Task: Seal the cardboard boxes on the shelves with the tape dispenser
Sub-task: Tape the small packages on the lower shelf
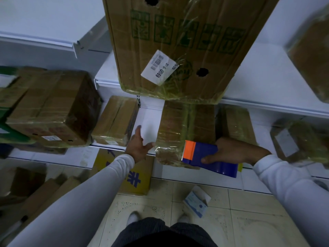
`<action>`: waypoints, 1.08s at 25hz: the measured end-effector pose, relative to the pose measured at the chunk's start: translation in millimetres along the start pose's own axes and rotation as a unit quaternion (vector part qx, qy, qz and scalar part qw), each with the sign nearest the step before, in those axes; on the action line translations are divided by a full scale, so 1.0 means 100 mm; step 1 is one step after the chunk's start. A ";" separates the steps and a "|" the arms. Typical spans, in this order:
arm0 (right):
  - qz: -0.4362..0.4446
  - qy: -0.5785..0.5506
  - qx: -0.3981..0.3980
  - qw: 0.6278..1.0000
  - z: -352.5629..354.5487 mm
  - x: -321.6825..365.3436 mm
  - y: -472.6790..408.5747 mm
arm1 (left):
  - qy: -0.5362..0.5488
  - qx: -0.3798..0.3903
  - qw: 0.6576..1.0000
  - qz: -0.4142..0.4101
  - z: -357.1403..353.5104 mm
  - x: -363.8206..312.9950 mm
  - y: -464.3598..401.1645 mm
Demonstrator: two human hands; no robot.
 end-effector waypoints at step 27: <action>0.002 -0.002 -0.016 1.000 -0.19 -0.06 0.04 | -0.443 0.089 0.834 -0.318 -0.72 -0.72 0.00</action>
Point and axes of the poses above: each hand's wrist, its own y-axis away from the middle knuckle, its own z-axis out of the back of the hand, x = y × z, the point moved 8 cm from there along -y, towards the middle knuckle, and after that the axes turned 9 degrees about x, right-handed, at the moved point
